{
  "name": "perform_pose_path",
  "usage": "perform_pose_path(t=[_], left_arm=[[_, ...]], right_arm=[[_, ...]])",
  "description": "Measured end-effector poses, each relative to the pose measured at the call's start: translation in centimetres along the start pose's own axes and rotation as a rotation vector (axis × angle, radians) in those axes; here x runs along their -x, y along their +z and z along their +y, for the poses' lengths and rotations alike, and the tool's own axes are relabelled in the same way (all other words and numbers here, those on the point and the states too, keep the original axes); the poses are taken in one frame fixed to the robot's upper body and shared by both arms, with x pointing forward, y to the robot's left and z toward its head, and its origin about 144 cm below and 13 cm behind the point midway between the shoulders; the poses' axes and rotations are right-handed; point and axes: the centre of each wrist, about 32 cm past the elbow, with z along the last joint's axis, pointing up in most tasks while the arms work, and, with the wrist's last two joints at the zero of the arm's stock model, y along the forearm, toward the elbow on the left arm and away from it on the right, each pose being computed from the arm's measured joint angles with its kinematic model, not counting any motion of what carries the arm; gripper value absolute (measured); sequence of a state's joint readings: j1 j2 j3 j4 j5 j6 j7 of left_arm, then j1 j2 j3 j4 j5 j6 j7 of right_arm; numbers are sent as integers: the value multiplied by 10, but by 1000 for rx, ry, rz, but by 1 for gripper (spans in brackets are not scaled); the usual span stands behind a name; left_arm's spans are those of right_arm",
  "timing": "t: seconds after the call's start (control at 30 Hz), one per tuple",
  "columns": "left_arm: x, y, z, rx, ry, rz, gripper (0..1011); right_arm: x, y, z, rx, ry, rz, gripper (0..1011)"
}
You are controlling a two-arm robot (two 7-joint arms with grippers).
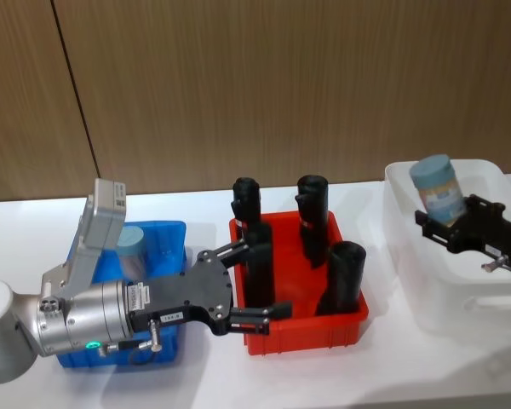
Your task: Pick the cotton swabs from the blue box and place them into the white box.
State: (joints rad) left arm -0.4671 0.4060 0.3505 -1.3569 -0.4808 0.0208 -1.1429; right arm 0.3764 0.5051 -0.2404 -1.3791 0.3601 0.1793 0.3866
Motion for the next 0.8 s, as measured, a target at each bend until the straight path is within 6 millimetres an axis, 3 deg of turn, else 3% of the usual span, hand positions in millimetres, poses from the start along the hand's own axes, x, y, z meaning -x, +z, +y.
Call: perform_pose_path(t=[0.4,0.67,0.8], left_arm=[[0,0,0,0,0,0,1004],[0,0,0,0,0,0,1004],[0,0,0,0,0,0,1004]], right_arm=[[-25,-11,23,79,-122,-19,657],[-32,-16,32,106,-160,-26,907],[-33,-17,33,105,-170,-29,985]])
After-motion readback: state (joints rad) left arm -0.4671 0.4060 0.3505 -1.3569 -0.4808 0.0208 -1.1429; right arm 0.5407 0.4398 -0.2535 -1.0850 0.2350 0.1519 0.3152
